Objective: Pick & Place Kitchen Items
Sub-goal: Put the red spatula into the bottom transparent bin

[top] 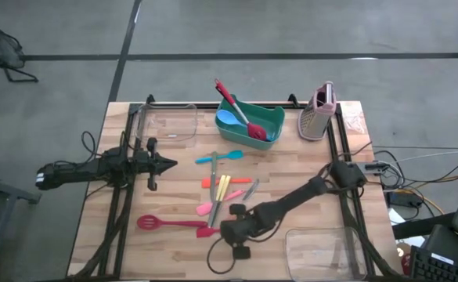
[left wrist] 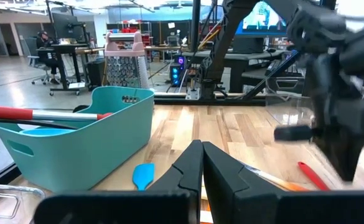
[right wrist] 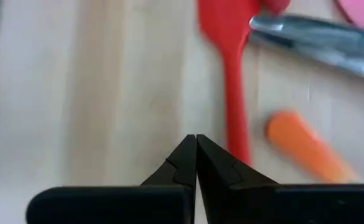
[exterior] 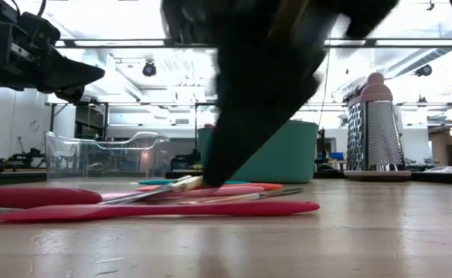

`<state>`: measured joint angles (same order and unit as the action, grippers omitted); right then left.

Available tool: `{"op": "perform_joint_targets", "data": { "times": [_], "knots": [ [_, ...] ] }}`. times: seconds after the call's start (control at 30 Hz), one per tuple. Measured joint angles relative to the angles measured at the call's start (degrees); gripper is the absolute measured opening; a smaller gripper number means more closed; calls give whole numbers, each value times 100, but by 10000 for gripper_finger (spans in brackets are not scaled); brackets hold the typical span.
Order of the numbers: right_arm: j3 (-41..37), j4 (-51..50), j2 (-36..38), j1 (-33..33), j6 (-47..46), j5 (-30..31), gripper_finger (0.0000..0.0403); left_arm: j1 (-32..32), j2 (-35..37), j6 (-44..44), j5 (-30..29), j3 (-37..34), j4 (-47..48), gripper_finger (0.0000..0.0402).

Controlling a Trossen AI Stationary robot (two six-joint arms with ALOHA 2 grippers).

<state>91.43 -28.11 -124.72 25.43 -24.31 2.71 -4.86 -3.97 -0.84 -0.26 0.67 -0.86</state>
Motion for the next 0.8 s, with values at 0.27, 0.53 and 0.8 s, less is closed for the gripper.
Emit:
{"op": "perform_joint_targets", "data": {
  "times": [0.27, 0.53, 0.8],
  "knots": [
    [22, -1256, 672, 76, -445, 23, 46, 0, 2, 0, 3, 0, 0, 19],
    [15, -1757, 486, 66, -544, 25, 153, 0, 0, 0, 1, 0, 0, 19],
    [16, -1608, 306, -35, -543, 176, 195, 0, 0, 0, 1, 0, 0, 19]
  ]
}}
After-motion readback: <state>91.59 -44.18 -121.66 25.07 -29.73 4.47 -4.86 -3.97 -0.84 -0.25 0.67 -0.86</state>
